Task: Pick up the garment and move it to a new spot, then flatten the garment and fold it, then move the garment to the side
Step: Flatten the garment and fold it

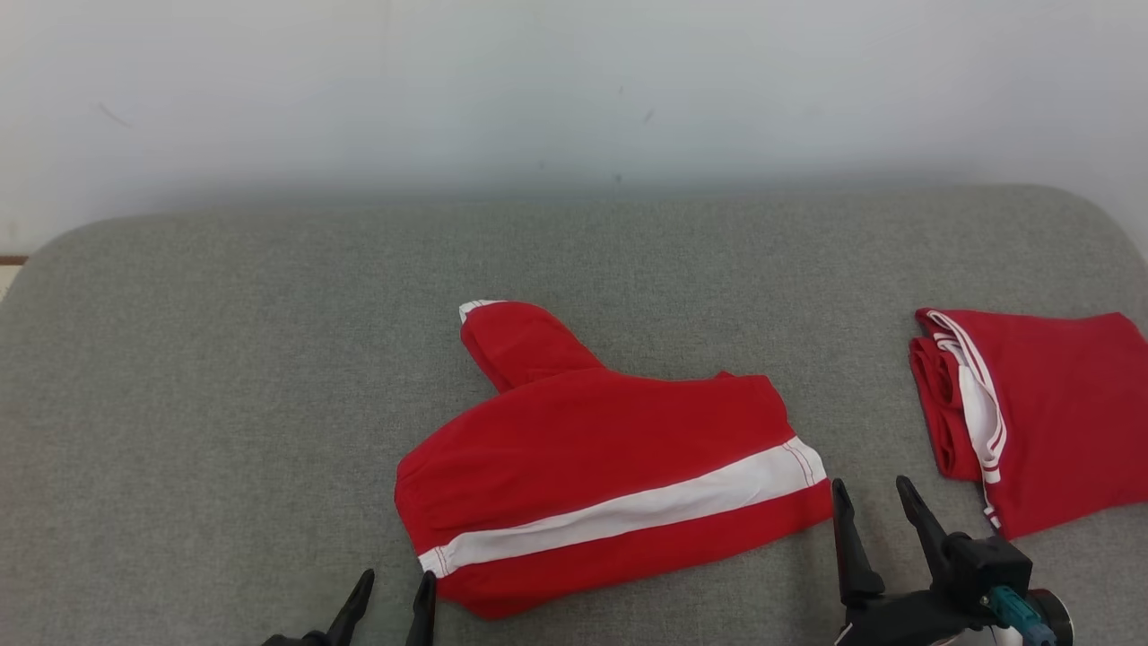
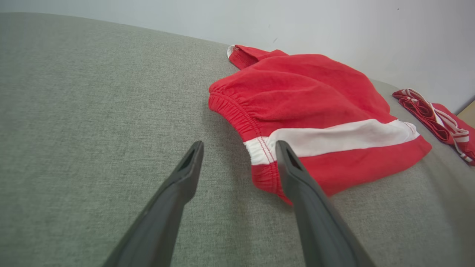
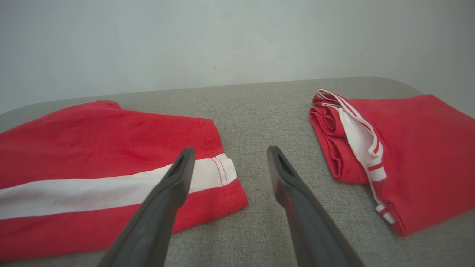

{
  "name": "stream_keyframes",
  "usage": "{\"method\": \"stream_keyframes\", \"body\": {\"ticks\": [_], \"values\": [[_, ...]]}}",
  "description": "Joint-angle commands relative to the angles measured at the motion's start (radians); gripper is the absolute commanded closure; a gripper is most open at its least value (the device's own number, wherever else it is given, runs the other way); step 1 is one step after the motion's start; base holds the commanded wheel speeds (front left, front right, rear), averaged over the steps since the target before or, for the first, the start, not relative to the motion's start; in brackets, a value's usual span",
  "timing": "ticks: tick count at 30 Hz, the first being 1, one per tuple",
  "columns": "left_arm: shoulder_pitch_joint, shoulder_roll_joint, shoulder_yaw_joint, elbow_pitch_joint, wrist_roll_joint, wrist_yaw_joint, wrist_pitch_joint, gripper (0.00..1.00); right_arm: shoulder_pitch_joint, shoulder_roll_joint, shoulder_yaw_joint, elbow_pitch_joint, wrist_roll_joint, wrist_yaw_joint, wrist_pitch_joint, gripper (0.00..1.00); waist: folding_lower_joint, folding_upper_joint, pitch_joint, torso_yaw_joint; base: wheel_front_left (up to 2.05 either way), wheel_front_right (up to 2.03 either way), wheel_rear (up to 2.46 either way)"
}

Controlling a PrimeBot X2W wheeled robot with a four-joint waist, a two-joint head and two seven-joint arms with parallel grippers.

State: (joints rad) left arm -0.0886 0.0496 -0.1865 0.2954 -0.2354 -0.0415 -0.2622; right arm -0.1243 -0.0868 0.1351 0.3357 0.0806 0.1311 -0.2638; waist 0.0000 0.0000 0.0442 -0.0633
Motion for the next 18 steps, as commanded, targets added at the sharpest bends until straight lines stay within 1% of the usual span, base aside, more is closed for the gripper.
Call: {"method": "stream_keyframes", "body": {"ticks": [1,7,12,14,15,16,17,18], "values": [[-0.025,0.002,-0.014,0.021,-0.03,-0.013,-0.003,0.0,-0.016,0.005,0.005,-0.008,0.0,-0.001,-0.001,0.0,0.0,0.0,0.036,-0.013,0.0,0.0,0.0],[-0.081,0.002,-0.029,0.079,-0.083,-0.048,-0.003,0.0,-0.049,0.008,0.008,-0.015,0.005,-0.001,-0.001,0.0,0.0,0.0,0.086,-0.031,0.0,0.0,0.0],[-0.113,0.002,-0.044,0.108,-0.155,-0.079,-0.003,0.0,-0.057,0.003,-0.001,-0.019,0.007,-0.001,-0.001,0.0,0.0,0.0,0.106,-0.034,0.0,0.0,0.0],[-0.115,0.002,-0.046,0.105,-0.167,-0.079,-0.003,0.0,-0.058,0.002,-0.003,-0.019,0.007,-0.001,-0.001,0.0,0.0,0.0,0.108,-0.033,0.0,0.0,0.0],[-0.114,0.002,-0.045,0.103,-0.178,-0.083,-0.003,0.15,-0.06,0.001,-0.004,-0.02,0.007,-0.001,-0.001,0.0,0.0,0.0,0.109,-0.033,0.0,0.0,0.0],[-0.114,0.002,-0.05,0.1,-0.182,-0.086,-0.003,0.23,-0.064,0.001,-0.005,-0.02,0.009,-0.001,-0.001,0.0,0.0,0.0,0.111,-0.032,0.0,0.0,0.0],[-0.116,0.001,-0.058,0.097,-0.191,-0.087,-0.003,0.55,-0.069,-0.001,-0.008,-0.017,0.011,-0.001,-0.001,0.0,0.0,0.0,0.111,-0.028,0.0,0.0,0.0],[-0.115,0.002,-0.062,0.096,-0.192,-0.087,-0.003,0.68,-0.071,-0.001,-0.01,-0.015,0.013,-0.001,-0.001,0.0,0.0,0.0,0.111,-0.026,0.0,0.0,0.0]]}}
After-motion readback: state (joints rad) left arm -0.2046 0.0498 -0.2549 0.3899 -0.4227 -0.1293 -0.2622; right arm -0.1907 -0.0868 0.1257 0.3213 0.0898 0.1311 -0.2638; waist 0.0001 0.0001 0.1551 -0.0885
